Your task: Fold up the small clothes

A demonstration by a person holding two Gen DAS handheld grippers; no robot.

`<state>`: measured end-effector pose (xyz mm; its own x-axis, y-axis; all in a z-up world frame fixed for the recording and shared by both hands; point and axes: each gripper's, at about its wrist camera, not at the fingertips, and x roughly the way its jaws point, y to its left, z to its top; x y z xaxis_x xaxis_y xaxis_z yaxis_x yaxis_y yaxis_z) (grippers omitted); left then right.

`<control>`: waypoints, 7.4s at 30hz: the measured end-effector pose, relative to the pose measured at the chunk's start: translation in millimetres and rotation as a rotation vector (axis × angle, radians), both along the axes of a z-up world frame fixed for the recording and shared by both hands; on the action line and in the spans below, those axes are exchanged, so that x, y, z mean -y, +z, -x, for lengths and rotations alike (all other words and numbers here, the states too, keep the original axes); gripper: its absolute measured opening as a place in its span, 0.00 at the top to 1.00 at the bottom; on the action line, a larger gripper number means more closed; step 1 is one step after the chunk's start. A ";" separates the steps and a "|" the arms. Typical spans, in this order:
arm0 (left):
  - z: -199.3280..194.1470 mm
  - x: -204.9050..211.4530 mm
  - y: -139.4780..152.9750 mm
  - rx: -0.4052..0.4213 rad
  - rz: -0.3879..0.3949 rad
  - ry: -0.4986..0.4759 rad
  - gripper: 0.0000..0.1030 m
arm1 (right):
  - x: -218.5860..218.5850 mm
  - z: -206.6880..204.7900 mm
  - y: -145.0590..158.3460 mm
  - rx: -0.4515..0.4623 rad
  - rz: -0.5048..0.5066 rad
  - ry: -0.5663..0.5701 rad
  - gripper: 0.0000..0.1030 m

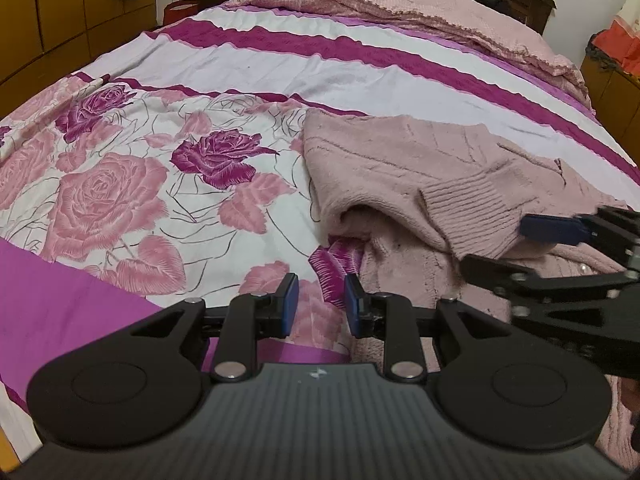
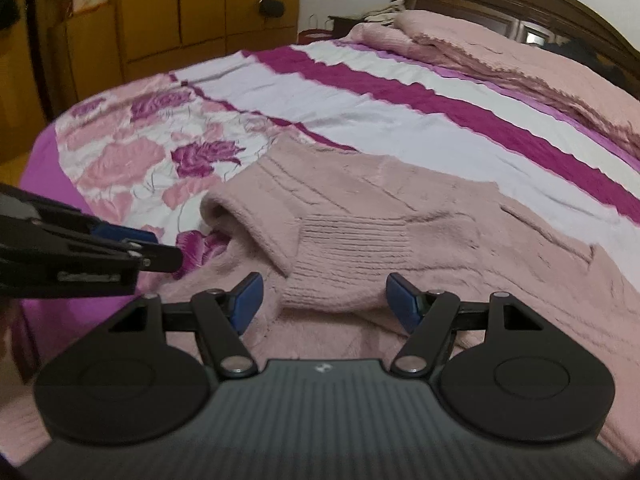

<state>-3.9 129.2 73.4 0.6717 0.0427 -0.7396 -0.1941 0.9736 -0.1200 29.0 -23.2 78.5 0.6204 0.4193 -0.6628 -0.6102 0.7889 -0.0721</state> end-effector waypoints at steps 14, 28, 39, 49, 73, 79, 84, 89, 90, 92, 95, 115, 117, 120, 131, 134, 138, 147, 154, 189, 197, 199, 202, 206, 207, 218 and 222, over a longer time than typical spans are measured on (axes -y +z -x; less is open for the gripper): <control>-5.9 11.8 2.9 0.020 -0.004 -0.059 0.69 | 10.9 -16.3 -1.3 0.004 -0.033 0.018 0.78; -44.9 44.3 -9.9 0.017 -0.040 -0.125 0.69 | 136.2 -33.5 42.9 0.077 -0.262 -0.435 0.82; -54.2 44.1 -20.3 0.008 -0.076 -0.101 0.69 | 206.8 -42.1 67.8 0.149 -0.338 -0.611 0.83; -53.5 47.1 -21.7 -0.001 -0.106 -0.108 0.68 | 243.5 -35.3 38.2 0.132 -0.308 -0.725 0.83; -28.5 49.9 12.4 0.040 -0.079 -0.141 0.66 | 277.3 -14.3 -24.5 -0.040 -0.325 -0.864 0.77; -39.2 64.5 27.4 0.079 -0.085 -0.180 0.65 | 280.2 5.6 -0.9 0.011 -0.337 -0.867 0.77; -66.4 75.1 13.9 0.067 -0.105 -0.192 0.65 | 275.0 4.7 -1.1 0.000 -0.357 -0.790 0.77; -91.2 77.5 -10.4 0.005 -0.142 -0.193 0.65 | 267.6 -9.1 -27.1 -0.072 -0.268 -0.761 0.80; -94.5 77.2 -14.2 0.000 -0.148 -0.199 0.65 | 268.1 -9.7 -31.5 -0.075 -0.269 -0.755 0.80; -97.9 77.2 -19.8 0.000 -0.162 -0.204 0.65 | 269.8 -8.8 -36.1 -0.067 -0.286 -0.753 0.80; -98.0 77.6 -22.5 0.006 -0.182 -0.207 0.65 | 269.3 -8.9 -34.6 -0.067 -0.288 -0.753 0.80; -2.2 75.9 61.4 0.070 -0.155 -0.271 0.58 | 234.2 68.3 38.3 -0.018 -0.281 -0.574 0.49; 8.3 74.6 70.1 0.069 -0.159 -0.287 0.57 | 229.8 79.8 43.5 -0.023 -0.274 -0.542 0.49; 25.7 70.9 84.3 0.081 -0.193 -0.295 0.57 | 223.0 96.7 49.2 -0.025 -0.259 -0.496 0.49; 93.9 40.6 116.3 0.087 -0.277 -0.263 0.56 | 209.6 151.2 54.0 -0.010 -0.225 -0.405 0.49; 115.0 44.7 109.9 0.087 -0.268 -0.293 0.55 | 206.1 164.7 51.6 -0.021 -0.201 -0.382 0.49; 137.6 62.9 85.6 0.060 -0.235 -0.359 0.54 | 199.4 180.4 44.7 -0.058 -0.145 -0.321 0.49; 169.9 100.2 41.7 -0.009 -0.160 -0.507 0.53 | 187.4 202.7 24.5 -0.102 0.015 -0.211 0.49; 173.2 111.0 27.2 -0.050 -0.173 -0.591 0.50 | 175.2 209.8 10.4 -0.134 0.121 -0.114 0.49; 139.1 115.3 -15.0 -0.099 -0.430 -0.644 0.26 | 192.7 167.2 -13.7 -0.025 0.183 -0.346 0.49; 140.2 119.7 -22.5 -0.099 -0.475 -0.678 0.26 | 193.8 166.1 -15.6 -0.050 0.170 -0.323 0.49; 137.8 121.0 -28.0 -0.081 -0.489 -0.675 0.26 | 189.3 172.2 -20.5 -0.036 0.214 -0.288 0.49; 134.7 122.6 -36.0 -0.055 -0.491 -0.657 0.25 | 186.0 178.1 -25.4 -0.010 0.256 -0.259 0.49; 132.8 119.3 -43.8 -0.017 -0.465 -0.618 0.24 | 186.3 178.2 -31.2 -0.001 0.260 -0.256 0.46; 132.8 118.2 -44.6 -0.007 -0.459 -0.611 0.24 | 186.8 178.5 -33.3 0.004 0.260 -0.253 0.46; 139.8 126.0 -38.9 0.069 -0.443 -0.629 0.77 | 187.3 187.2 -29.7 0.085 0.245 -0.210 0.81; 135.9 123.5 -26.0 0.110 -0.392 -0.589 0.88 | 188.1 187.4 -17.5 0.119 0.198 -0.211 0.91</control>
